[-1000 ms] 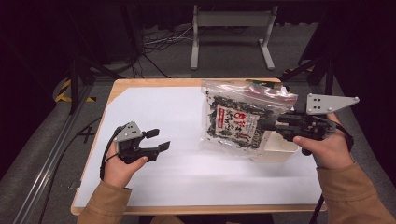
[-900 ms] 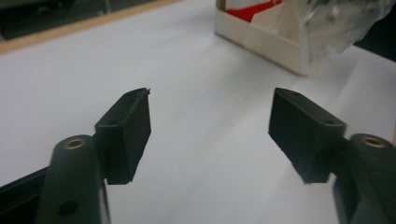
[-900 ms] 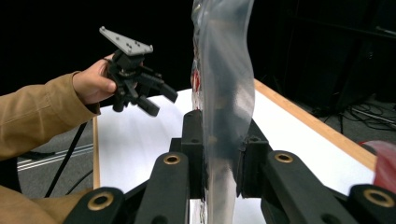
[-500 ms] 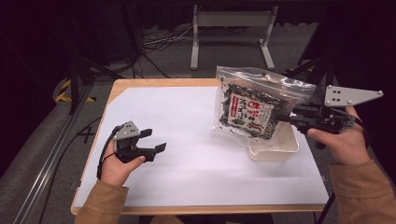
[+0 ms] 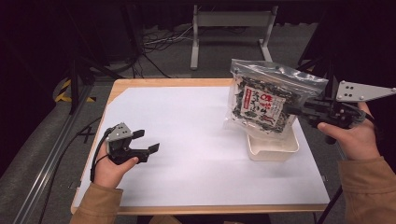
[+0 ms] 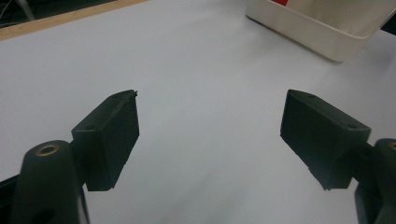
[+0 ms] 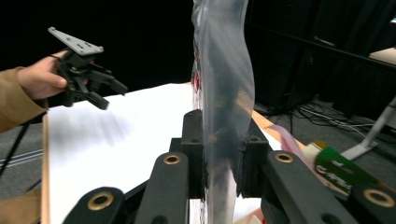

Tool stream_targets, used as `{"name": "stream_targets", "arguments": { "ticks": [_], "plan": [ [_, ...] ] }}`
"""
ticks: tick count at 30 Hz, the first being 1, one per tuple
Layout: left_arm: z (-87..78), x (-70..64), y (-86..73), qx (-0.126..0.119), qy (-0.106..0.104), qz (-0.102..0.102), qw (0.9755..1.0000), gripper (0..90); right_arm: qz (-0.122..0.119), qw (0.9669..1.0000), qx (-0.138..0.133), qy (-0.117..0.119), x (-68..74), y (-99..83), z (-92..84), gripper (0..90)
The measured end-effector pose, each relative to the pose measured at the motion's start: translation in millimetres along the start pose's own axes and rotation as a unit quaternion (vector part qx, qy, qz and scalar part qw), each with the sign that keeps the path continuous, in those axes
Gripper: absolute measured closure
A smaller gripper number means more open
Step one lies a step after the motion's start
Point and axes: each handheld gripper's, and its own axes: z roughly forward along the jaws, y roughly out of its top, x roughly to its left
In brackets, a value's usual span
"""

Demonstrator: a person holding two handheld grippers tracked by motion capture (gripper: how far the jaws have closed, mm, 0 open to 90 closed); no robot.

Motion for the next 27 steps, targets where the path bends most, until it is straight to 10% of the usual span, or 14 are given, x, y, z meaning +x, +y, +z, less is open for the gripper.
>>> {"name": "stream_targets", "arguments": {
  "ticks": [27],
  "plan": [
    [-3.3, 0.4, -1.2, -0.009, 0.003, -0.004, 0.9999, 20.2, 0.043, 0.9942, 0.019, -0.096, -22.7, -25.6, -18.2, 76.6]
  ]
}}
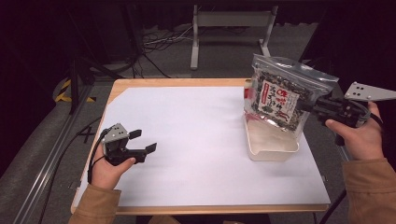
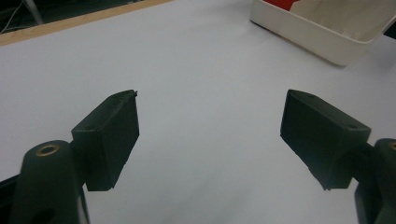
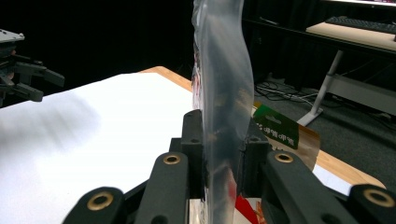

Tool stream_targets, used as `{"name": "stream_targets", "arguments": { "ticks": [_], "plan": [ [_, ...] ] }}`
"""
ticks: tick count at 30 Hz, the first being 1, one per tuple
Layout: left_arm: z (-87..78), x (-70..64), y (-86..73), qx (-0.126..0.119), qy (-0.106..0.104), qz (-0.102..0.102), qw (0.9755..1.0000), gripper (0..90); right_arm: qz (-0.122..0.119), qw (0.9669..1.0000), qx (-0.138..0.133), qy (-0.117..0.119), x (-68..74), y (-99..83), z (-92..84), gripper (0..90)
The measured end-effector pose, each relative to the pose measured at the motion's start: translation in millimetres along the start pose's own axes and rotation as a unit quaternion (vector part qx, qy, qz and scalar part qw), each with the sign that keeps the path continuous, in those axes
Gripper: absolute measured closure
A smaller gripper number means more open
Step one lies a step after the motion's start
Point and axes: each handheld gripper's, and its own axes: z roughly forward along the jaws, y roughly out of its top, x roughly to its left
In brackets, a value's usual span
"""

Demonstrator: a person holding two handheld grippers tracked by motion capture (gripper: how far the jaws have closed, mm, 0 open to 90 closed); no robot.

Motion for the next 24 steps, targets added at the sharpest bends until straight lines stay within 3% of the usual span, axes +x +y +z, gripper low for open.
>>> {"name": "stream_targets", "arguments": {
  "ticks": [9, 17, 24],
  "plan": [
    [1.6, 1.1, 0.6, 0.000, -0.002, 0.003, 1.0000, 20.2, 0.010, 0.9998, 0.004, -0.014, 0.6, -11.2, 4.8, 76.4],
    [1.5, 0.9, 0.7, 0.000, -0.003, 0.004, 1.0000, 20.0, 0.022, 0.9995, 0.020, -0.013, 0.0, -23.7, 11.5, 76.3],
    [1.6, 0.7, 0.7, 0.002, -0.004, 0.002, 1.0000, 19.9, 0.017, 0.9990, 0.039, -0.010, 2.9, -28.3, 15.2, 76.4]
  ]
}}
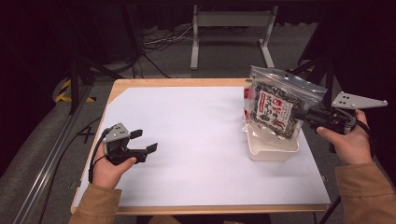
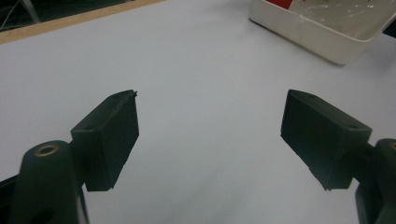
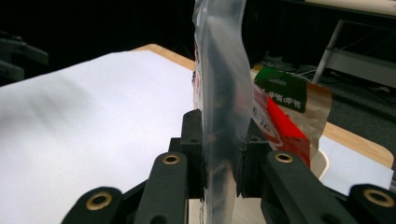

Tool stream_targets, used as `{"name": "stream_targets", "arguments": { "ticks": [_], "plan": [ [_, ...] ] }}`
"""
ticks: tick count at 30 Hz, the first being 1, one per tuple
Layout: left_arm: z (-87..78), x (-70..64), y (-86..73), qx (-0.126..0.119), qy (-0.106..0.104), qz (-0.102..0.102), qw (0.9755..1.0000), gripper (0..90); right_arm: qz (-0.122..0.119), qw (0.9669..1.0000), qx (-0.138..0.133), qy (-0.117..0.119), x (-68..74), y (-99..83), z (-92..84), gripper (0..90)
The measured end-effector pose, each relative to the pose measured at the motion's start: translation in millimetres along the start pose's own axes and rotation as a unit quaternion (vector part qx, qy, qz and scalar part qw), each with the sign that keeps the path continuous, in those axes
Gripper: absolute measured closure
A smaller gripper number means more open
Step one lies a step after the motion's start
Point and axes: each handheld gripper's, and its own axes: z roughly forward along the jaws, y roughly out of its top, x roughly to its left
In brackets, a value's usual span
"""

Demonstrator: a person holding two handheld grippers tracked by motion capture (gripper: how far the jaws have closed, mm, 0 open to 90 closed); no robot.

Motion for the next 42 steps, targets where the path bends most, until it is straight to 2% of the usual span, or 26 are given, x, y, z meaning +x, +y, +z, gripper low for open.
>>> {"name": "stream_targets", "arguments": {
  "ticks": [12, 14, 17, 24, 29, 30, 38, 42],
  "plan": [
    [0.5, 0.4, 0.3, 0.001, 0.000, 0.003, 1.0000, 19.9, -0.007, 0.9994, 0.032, -0.014, 6.6, -8.1, 7.7, 76.5],
    [0.8, 0.0, 0.4, 0.001, -0.001, 0.002, 1.0000, 19.9, -0.015, 0.9986, 0.047, -0.019, 7.8, -11.3, 11.1, 76.5],
    [1.1, -0.5, 0.5, 0.001, -0.002, 0.000, 1.0000, 19.9, -0.016, 0.9984, 0.051, -0.015, 8.5, -15.7, 15.7, 76.4],
    [2.7, -0.5, 0.2, 0.002, 0.001, 0.001, 1.0000, 19.8, -0.002, 0.9987, 0.050, -0.012, 3.0, -24.1, 19.5, 76.5],
    [2.6, -1.5, 0.9, 0.002, -0.001, 0.003, 1.0000, 19.8, 0.003, 0.9981, 0.058, -0.018, 4.6, -31.8, 24.5, 76.4],
    [2.6, -1.7, 0.9, 0.002, -0.002, 0.003, 1.0000, 19.8, 0.016, 0.9980, 0.058, -0.017, 3.4, -35.4, 24.7, 76.4],
    [4.2, -2.8, 1.4, 0.007, -0.002, 0.005, 1.0000, 19.7, 0.046, 0.9974, 0.053, -0.017, -6.7, -51.4, 20.8, 76.5],
    [5.4, -2.6, 1.3, 0.007, -0.004, 0.001, 1.0000, 19.7, 0.063, 0.9972, 0.039, -0.015, -11.3, -57.4, 20.0, 76.4]
  ]
}}
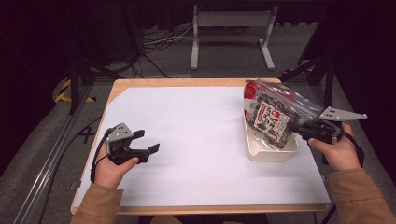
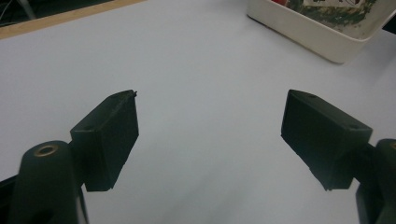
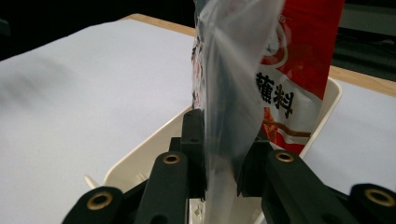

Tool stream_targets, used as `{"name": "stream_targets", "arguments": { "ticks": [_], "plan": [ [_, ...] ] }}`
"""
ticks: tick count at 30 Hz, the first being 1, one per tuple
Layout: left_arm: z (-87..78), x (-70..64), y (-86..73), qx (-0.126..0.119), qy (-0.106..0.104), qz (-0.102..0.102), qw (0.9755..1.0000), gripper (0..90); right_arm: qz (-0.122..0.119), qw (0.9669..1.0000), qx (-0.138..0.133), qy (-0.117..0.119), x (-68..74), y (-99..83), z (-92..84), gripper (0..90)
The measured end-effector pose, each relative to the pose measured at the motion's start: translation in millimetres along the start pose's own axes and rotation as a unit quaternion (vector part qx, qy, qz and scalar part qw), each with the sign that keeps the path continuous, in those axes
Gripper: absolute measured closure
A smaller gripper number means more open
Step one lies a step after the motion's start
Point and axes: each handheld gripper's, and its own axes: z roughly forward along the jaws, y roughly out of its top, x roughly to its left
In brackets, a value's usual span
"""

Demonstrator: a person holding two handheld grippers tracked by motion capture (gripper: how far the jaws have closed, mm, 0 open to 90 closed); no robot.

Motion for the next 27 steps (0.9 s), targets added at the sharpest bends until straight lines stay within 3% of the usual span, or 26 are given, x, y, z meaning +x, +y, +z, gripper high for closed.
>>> {"name": "stream_targets", "arguments": {
  "ticks": [5, 13, 22, 27],
  "plan": [
    [0.8, 1.0, -0.6, 0.003, 0.000, -0.003, 1.0000, 19.6, 0.017, 0.9996, -0.023, 0.006, -5.4, -4.6, 0.4, 75.9],
    [-1.2, 0.0, -2.3, 0.001, -0.002, -0.007, 1.0000, 19.4, 0.026, 0.9985, -0.048, -0.007, -7.3, -5.5, 1.0, 73.7],
    [-10.0, -1.4, -5.6, -0.002, 0.001, -0.006, 1.0000, 19.0, 0.021, 0.9971, -0.071, -0.020, 2.5, -8.5, -12.0, 43.7],
    [-14.5, -3.2, -6.5, -0.004, 0.000, -0.003, 1.0000, 18.7, 0.011, 0.9965, -0.075, -0.036, 9.4, -13.0, -25.2, 38.0]
  ]
}}
